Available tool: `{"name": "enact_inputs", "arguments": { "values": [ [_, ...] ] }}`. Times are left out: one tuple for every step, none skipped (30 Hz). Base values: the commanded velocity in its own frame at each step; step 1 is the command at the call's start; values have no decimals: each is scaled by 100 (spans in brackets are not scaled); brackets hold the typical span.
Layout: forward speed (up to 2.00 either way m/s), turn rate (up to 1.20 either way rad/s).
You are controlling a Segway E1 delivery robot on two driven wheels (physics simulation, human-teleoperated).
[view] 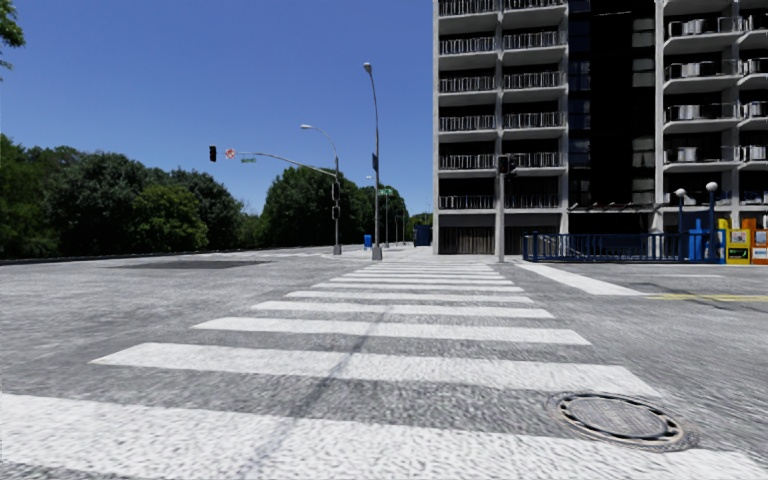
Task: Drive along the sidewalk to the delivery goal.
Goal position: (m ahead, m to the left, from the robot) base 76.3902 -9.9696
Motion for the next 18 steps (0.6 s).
{"name": "enact_inputs", "arguments": {
  "values": [
    [200,-30],
    [200,-31],
    [200,-31],
    [200,-31],
    [200,-31],
    [200,-31],
    [200,-31],
    [200,-31],
    [200,-31],
    [200,-30],
    [200,-18],
    [200,-18],
    [200,0],
    [200,0],
    [200,0],
    [200,0],
    [200,0],
    [200,0]
  ]
}}
